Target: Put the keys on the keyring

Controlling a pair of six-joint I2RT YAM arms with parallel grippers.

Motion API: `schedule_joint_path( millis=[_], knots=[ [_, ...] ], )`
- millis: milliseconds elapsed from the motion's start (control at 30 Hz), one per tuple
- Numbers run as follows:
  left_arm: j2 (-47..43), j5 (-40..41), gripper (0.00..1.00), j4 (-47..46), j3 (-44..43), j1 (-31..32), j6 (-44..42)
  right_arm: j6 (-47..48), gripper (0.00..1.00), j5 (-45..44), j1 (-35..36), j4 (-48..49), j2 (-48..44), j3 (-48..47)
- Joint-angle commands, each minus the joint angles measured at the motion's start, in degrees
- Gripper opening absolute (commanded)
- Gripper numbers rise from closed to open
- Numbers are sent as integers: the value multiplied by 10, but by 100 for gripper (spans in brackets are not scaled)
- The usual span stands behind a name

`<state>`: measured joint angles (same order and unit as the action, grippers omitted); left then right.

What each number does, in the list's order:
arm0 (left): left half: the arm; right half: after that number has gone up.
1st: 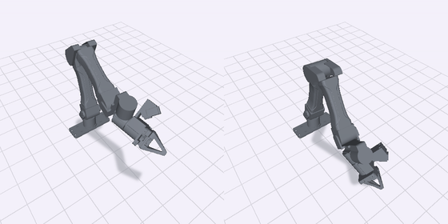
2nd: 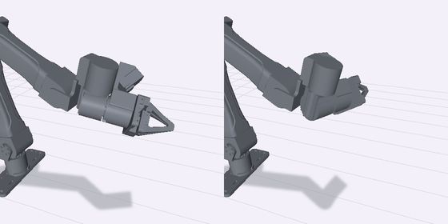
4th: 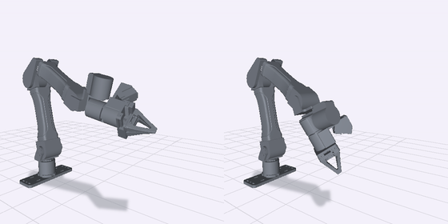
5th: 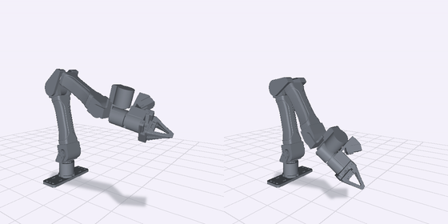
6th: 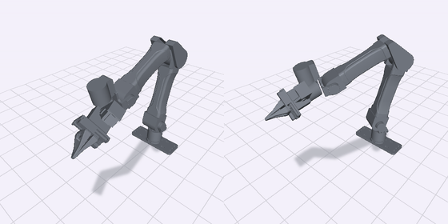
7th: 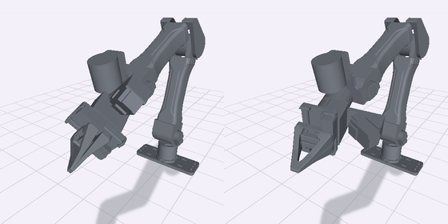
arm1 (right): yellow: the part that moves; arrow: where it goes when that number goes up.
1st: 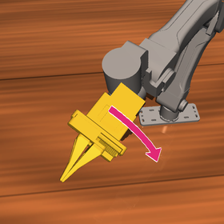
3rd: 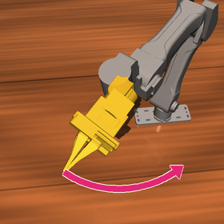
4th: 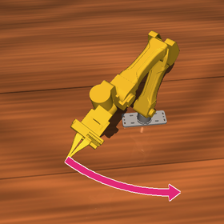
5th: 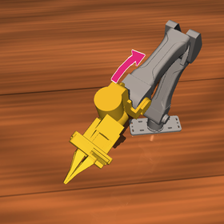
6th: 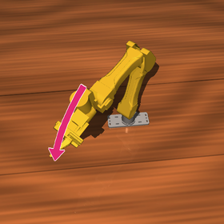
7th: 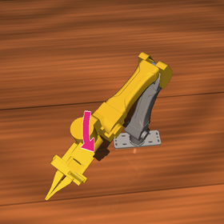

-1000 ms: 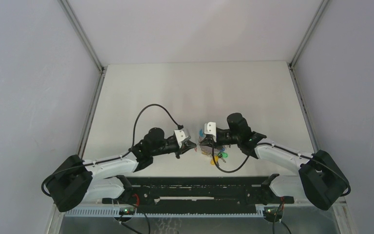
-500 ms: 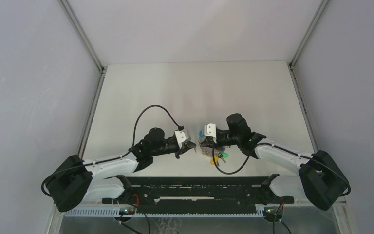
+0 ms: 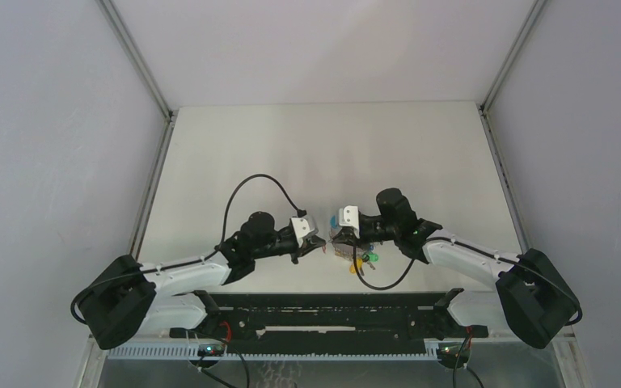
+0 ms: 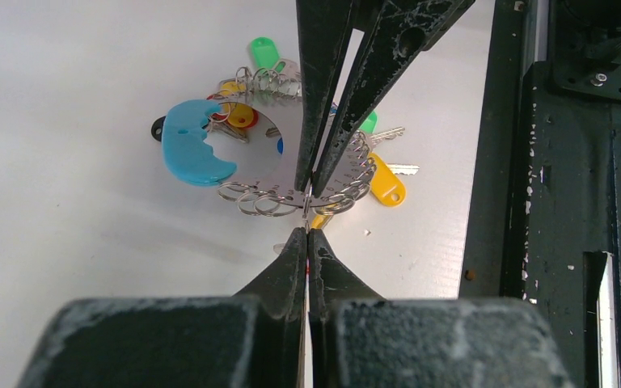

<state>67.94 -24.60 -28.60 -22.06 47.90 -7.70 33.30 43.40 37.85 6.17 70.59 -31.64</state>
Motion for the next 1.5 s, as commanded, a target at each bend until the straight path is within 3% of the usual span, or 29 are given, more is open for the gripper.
schedule_joint_path(
  millis=[0,1467],
  knots=[
    [0,-6,0,-21,-20,4,-3,8,0,19,3,16,-13,-1],
    [6,-29,0,-48,-30,4,13,12,0,29,11,23,-1,-2]
  ],
)
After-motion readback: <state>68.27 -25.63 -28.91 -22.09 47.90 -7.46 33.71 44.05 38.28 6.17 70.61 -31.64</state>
